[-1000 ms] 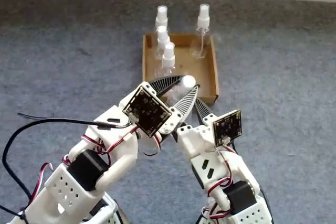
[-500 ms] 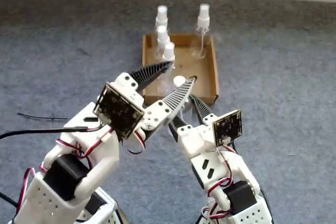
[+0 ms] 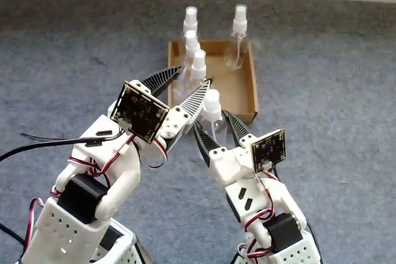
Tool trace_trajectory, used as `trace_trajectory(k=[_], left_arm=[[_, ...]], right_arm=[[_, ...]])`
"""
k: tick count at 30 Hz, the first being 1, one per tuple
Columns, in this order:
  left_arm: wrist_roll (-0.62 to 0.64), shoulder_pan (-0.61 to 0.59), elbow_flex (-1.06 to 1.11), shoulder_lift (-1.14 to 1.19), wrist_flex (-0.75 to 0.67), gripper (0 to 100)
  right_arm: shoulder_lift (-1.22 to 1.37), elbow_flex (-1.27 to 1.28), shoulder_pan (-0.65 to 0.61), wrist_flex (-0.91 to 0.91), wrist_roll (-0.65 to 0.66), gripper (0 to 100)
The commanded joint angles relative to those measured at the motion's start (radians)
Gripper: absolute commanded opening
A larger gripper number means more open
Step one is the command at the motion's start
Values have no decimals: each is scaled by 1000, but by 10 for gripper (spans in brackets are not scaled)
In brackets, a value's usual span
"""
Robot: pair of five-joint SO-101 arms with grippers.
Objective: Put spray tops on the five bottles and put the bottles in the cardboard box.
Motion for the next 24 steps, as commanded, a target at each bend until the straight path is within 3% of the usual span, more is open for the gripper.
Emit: trace_trajectory(k=[1,8,16,22,24], left_arm=[[-5,31,35,-7,-25,164],[-66,33,145,-10,-29,164],[-63,24,67,-76,-21,164],[-69,19,199,-354,103,164],[-69,-38,312,-472,106,164]], right_arm=[[-15,-18,7,-15,-9,3],[-15,-16,7,-15,-9,3],[-15,-18,18,-18,-5,3],[5,-76,185,-151,-3,3],[47,-108,222,-208,-3,3]])
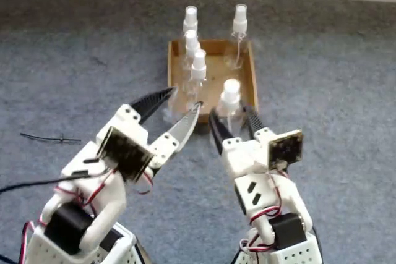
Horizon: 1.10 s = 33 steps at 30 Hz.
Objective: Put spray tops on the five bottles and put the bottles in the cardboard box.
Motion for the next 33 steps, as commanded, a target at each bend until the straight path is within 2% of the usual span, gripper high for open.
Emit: trace_trajectory(k=[1,5,7,9,12,20,26,33], left_arm=[[-8,-96,196,-254,23,164],[-2,-300,363,-438,23,164],[-2,-410,392,-421,23,164],[0,-506,418,-390,23,164],[0,-578,475,-378,9,164],[0,-582,699,-378,-250,164],[0,-581,720,-378,-259,164],[0,-581,722,-377,-259,164]], right_arm=[[79,-119,71,-114,-3,3],[311,-243,77,-219,-3,3],[437,-305,77,-312,-3,3],[556,-346,79,-440,-3,4],[723,-383,101,-680,-3,4],[1044,-386,179,-938,64,4],[1234,-386,209,-1144,63,4],[1531,-389,209,-1385,-26,4]])
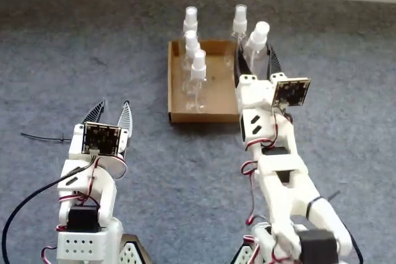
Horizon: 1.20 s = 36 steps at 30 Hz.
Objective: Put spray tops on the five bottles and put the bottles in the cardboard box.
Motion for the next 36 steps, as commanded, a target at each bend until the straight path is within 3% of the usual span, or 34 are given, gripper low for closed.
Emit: trace_trajectory(k=[1,10,20,26,33,36], left_arm=[[0,-15,-5,5,-23,164],[0,-13,8,5,-26,164],[0,2,10,5,-26,164],[0,2,10,5,-26,164],[0,2,10,5,-23,164],[0,2,10,5,-23,164]], right_arm=[[136,-71,10,-165,-26,4],[406,-76,-33,-372,-25,4],[467,-74,-33,-372,-21,6],[478,-76,-41,-372,101,8],[479,-74,-67,-371,101,145],[479,-74,-65,-371,101,157]])
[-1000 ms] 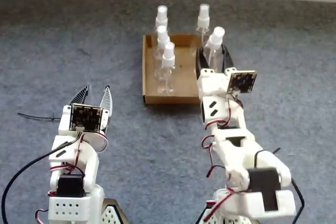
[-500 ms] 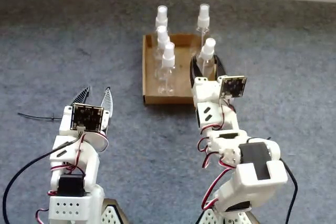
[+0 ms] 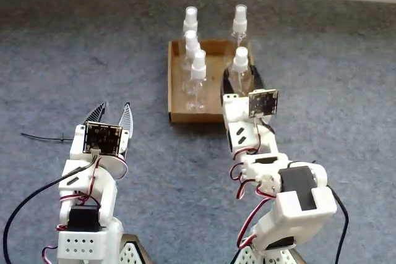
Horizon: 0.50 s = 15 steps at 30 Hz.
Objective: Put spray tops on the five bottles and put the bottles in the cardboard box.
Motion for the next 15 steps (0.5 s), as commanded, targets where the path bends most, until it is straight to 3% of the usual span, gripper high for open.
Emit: trace_trajectory(k=[1,15], left_arm=[[2,2,-5,5,-21,164],[2,2,-5,5,-21,164]], right_arm=[[-4,-51,-8,-21,11,157],[-8,-53,-4,-21,14,264]])
